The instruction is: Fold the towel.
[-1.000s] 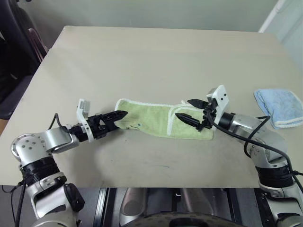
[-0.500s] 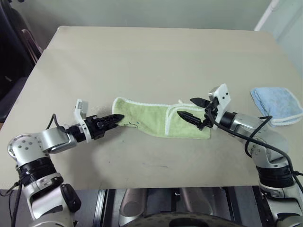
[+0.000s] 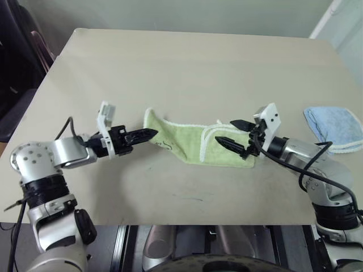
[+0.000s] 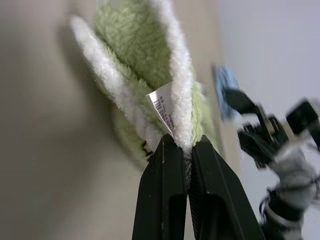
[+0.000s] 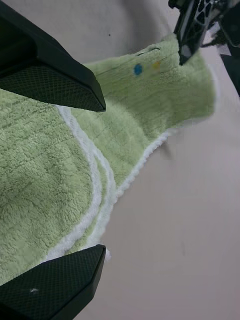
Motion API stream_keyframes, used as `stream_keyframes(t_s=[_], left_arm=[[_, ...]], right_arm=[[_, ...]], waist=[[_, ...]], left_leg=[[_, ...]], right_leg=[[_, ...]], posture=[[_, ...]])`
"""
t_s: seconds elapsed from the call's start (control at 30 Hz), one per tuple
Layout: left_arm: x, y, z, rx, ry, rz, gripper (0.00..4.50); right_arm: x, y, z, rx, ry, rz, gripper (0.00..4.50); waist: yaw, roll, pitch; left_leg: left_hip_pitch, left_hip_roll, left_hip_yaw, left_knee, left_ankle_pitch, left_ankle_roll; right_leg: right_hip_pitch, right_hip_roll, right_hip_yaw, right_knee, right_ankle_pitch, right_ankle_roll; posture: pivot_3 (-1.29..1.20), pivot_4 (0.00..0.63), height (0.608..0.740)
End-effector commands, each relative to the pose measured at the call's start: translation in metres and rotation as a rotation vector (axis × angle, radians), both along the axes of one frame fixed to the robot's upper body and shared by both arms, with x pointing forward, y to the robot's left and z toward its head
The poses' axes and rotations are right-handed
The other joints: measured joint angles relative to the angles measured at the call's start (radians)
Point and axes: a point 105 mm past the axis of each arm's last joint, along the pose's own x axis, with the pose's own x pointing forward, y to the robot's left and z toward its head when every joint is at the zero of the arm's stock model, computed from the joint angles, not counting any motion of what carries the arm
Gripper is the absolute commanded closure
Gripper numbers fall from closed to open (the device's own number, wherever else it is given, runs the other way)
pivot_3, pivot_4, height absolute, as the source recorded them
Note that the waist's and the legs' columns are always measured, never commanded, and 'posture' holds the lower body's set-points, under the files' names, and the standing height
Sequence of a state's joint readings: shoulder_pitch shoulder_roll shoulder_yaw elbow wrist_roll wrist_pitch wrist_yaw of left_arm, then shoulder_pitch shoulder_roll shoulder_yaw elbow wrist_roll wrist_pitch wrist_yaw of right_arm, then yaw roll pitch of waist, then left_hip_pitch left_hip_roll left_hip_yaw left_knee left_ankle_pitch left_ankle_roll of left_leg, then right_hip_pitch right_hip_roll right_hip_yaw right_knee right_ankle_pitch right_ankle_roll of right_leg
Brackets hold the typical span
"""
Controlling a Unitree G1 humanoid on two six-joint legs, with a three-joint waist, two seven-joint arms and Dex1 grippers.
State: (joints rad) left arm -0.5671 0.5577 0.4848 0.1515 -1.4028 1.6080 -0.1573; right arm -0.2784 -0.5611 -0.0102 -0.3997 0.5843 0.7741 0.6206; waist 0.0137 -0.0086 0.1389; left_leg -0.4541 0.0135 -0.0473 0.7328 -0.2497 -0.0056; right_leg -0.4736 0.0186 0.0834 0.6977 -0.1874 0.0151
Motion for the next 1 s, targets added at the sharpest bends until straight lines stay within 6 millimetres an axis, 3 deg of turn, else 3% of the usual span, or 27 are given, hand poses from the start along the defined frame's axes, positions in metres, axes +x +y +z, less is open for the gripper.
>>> stream_keyframes(t_s=[0.03,0.2,0.33,0.5,1.0], left_arm=[[-0.003,-0.027,0.025,-0.010,-0.097,-0.136,4.47],[-0.005,-0.060,0.039,-0.014,-0.135,-0.288,4.47],[-0.004,-0.082,0.041,-0.031,-0.124,-0.372,4.47],[-0.004,-0.111,0.036,-0.049,-0.097,-0.467,4.47],[-0.003,-0.113,0.034,-0.046,-0.100,-0.490,4.47]], right_arm=[[-0.003,-0.009,0.015,0.010,-0.048,-0.030,0.00],[-0.006,-0.025,0.015,-0.006,-0.027,-0.097,0.00],[-0.009,-0.043,0.023,-0.001,-0.047,-0.158,0.00],[-0.012,-0.065,0.027,-0.019,-0.064,-0.249,0.00],[-0.013,-0.067,0.028,-0.018,-0.063,-0.256,0.00]], waist=[[0.000,0.000,0.000],[0.002,0.000,0.000],[0.002,0.000,0.000],[0.007,-0.001,0.001],[0.004,-0.001,0.001]], left_leg=[[0.000,0.000,0.000,0.000,0.000,0.000],[0.000,0.000,0.000,0.000,0.005,-0.010],[0.000,0.000,0.001,0.000,0.005,-0.010],[0.000,0.000,0.002,0.000,0.005,-0.008],[0.000,0.000,0.002,0.001,0.003,0.005]], right_leg=[[0.000,0.000,0.000,0.000,0.000,0.000],[0.000,0.000,0.000,0.000,-0.001,0.002],[0.000,-0.001,0.000,-0.001,-0.007,0.011],[0.002,-0.002,0.000,-0.001,-0.007,0.013],[0.003,-0.002,0.000,-0.001,-0.005,0.017]], posture=[[0.00,0.150,0.697],[0.00,0.150,0.697],[0.00,0.150,0.697],[0.00,0.150,0.697],[0.00,0.150,0.697]])
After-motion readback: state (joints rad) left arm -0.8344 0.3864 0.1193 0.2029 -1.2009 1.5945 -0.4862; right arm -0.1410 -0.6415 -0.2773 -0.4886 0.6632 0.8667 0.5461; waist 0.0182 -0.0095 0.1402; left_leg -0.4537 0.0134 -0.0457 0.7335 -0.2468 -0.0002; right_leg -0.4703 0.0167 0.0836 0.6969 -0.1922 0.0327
